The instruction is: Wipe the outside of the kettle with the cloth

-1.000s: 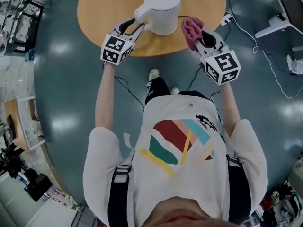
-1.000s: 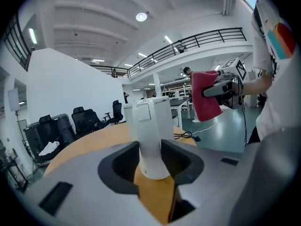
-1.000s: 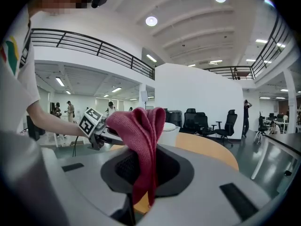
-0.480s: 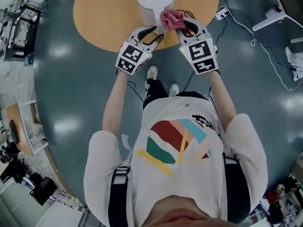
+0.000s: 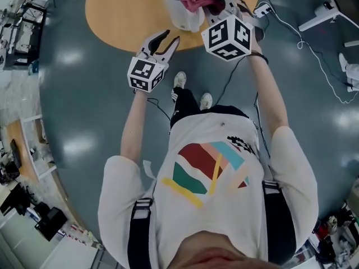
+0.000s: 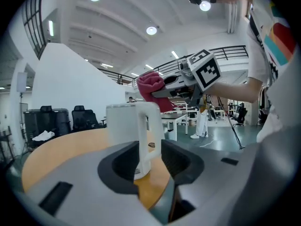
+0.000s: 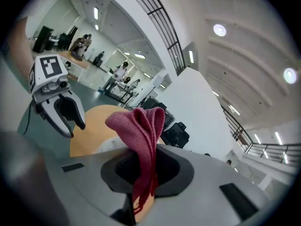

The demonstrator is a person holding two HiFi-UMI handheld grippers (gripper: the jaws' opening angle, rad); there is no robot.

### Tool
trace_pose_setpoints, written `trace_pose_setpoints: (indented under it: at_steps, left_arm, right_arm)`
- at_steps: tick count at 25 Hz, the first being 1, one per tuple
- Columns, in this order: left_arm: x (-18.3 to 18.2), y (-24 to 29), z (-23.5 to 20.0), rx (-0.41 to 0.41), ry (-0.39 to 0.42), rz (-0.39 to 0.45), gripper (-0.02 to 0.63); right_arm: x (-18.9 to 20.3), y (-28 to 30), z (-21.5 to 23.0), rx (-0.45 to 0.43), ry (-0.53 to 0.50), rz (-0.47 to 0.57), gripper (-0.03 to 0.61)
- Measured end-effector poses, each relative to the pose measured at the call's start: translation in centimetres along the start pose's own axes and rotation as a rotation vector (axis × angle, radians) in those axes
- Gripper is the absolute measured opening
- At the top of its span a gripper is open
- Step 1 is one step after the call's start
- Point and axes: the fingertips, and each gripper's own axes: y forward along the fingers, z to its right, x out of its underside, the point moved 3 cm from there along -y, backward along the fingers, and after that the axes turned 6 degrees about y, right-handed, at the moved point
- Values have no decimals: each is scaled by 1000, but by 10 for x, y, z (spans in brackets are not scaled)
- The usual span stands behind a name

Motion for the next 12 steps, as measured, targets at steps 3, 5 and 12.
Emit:
trace_pose_setpoints:
  at_steps: [3,5,12]
  left_arm:
    - [5,-15,-3,-61,-21,-2,189]
    - [8,-24,-4,-81,-32,-10,189]
    - [39,-42,-6,-109,-97,-53,189]
  right_arm:
    - [-5,1,-9,-3,-93,-9,48]
    - [-2,-5,-22,13,-134,-23,48]
    - [18,-11,-64,150,-269,-81,48]
